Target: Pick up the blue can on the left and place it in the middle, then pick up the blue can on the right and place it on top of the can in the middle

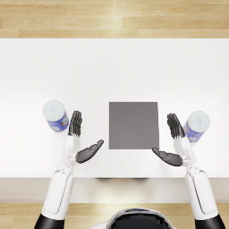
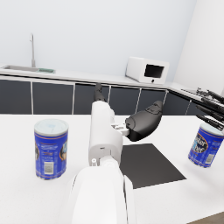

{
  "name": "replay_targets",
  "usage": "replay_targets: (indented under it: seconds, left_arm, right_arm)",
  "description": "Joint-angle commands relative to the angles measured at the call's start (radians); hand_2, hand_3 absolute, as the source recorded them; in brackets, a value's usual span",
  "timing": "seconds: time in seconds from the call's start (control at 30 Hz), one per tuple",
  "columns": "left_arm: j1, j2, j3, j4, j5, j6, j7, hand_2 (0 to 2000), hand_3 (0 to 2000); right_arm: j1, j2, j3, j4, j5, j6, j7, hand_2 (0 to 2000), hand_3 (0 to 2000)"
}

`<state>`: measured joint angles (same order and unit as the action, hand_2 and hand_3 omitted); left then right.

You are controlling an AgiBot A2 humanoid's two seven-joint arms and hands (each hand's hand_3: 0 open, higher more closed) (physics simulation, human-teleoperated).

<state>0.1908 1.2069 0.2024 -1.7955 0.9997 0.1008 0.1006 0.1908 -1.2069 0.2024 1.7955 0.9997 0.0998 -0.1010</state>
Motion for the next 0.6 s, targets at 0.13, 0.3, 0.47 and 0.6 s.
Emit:
replay_targets:
  seconds: [0.13, 0.3, 0.47, 0.6]
  left_arm:
    - [0.0, 0.0, 0.0, 0.0, 0.0, 0.0, 0.0, 0, 0]
    - [0.0, 0.0, 0.0, 0.0, 0.0, 0.0, 0.0, 0, 0]
    - [0.0, 0.0, 0.0, 0.0, 0.0, 0.0, 0.0, 0, 0]
    - [0.0, 0.0, 0.0, 0.0, 0.0, 0.0, 0.0, 0, 0]
  right_arm:
    - [0.0, 0.0, 0.0, 0.0, 0.0, 0.0, 0.0, 0, 0]
    - [0.0, 0.0, 0.0, 0.0, 0.0, 0.0, 0.0, 0, 0]
    - [0.0, 0.0, 0.0, 0.0, 0.0, 0.0, 0.0, 0, 0]
    - [0.0, 0.0, 0.0, 0.0, 0.0, 0.0, 0.0, 0, 0]
